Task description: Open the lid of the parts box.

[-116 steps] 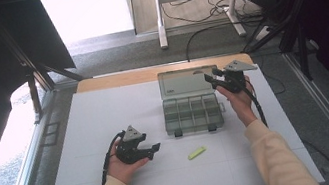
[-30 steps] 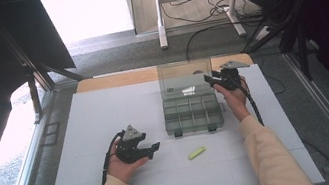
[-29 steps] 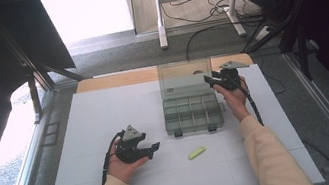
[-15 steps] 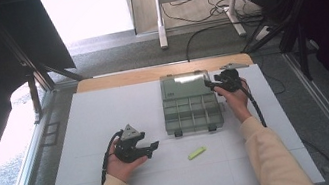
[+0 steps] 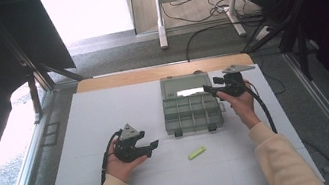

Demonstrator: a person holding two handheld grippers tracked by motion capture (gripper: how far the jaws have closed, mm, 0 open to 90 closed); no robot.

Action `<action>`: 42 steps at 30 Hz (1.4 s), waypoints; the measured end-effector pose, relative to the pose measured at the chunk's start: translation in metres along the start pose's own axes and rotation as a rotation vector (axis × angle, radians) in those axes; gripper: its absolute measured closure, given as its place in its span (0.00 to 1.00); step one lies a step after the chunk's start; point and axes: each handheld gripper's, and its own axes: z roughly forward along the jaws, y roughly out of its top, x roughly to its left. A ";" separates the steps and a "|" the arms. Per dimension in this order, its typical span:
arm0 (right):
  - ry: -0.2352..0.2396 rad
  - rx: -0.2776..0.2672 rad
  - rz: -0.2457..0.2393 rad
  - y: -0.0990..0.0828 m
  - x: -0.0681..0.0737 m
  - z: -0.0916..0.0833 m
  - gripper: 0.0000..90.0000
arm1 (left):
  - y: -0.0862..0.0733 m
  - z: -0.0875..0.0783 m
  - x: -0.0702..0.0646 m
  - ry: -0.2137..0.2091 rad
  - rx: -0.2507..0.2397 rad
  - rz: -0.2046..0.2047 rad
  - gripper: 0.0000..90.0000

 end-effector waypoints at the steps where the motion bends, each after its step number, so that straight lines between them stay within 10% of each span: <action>1: 0.007 0.002 -0.005 0.000 0.001 -0.004 0.40 | 0.000 0.000 0.000 0.000 0.000 0.000 0.36; 22: 0.088 0.037 -0.076 -0.033 0.034 -0.063 0.36 | -0.001 -0.014 0.004 0.001 -0.036 -0.021 0.36; 42: 0.141 0.068 -0.130 -0.044 0.065 -0.078 0.35 | -0.012 -0.034 0.003 -0.002 -0.057 -0.013 0.36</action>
